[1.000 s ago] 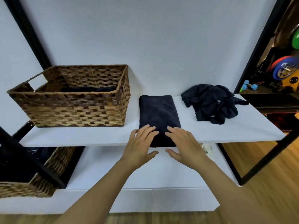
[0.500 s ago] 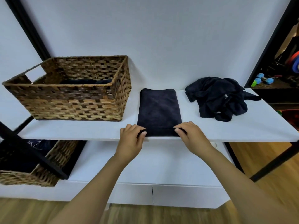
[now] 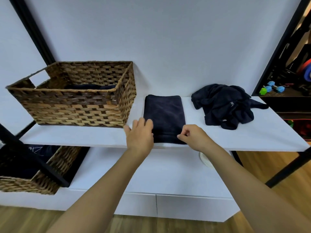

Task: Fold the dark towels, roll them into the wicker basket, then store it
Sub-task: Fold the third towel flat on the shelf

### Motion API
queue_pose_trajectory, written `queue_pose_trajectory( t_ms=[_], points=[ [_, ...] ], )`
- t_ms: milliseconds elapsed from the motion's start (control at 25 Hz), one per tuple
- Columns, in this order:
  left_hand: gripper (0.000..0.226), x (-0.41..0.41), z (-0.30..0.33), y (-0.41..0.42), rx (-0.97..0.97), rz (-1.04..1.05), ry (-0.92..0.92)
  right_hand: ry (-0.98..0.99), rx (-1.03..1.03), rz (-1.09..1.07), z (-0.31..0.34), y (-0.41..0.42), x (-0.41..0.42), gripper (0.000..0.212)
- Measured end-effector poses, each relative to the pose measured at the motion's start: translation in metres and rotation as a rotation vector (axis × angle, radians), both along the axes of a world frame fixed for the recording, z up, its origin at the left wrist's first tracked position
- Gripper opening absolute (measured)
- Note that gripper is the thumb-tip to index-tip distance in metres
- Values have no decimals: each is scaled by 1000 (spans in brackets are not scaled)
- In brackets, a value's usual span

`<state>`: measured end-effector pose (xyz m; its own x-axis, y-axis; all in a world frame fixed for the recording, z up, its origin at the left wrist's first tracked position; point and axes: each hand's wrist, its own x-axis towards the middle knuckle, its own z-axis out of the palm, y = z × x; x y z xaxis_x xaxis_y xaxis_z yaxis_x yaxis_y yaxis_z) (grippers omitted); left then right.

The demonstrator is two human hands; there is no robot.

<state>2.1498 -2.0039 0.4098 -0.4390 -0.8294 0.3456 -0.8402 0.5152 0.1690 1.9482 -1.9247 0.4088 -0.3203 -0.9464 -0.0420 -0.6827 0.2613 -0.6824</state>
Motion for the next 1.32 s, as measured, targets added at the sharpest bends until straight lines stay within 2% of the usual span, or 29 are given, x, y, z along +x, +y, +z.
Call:
queue_pose_trajectory(
  t_ms=[40,120,160,240,280,360,400,480,600,720,880,1000,1120,1200,1320],
  points=[
    [24,-4,-4,6,-153,-99,-2,16,6,13,1,-1,1,24],
    [30,-10,-23,15,-314,-359,22,17,2,30,1,-1,2,24],
    [30,-11,-33,19,-331,-449,27,-2,6,32,1,-1,0,24],
    [33,-12,-48,24,-284,-483,79,30,11,26,4,0,1,22],
    [34,-13,-51,22,-247,-464,138,187,-31,15,4,0,4,17],
    [29,-17,-47,20,-154,-419,221,659,-309,39,-2,-2,20,9],
    [22,-18,-45,20,-121,-408,241,773,-446,112,-12,0,31,15],
    [12,-19,-43,18,-116,-416,283,730,-562,206,-34,4,46,27],
    [17,-8,-48,9,-105,-406,298,659,-570,128,-59,14,40,41],
    [33,12,-50,-8,-61,-356,307,646,-552,107,-56,10,34,35],
    [34,25,-47,-19,6,-450,243,629,-500,100,-45,1,26,23],
    [22,17,-42,-21,-112,-404,115,611,-366,74,-37,-7,23,15],
    [7,15,-46,-17,-188,-329,56,560,-217,103,-32,-11,26,24],
    [13,12,-42,-15,-124,-259,48,552,-118,109,-25,-13,26,30],
    [18,1,-24,-15,88,-183,30,538,-36,83,-13,-17,23,33]
  ],
)
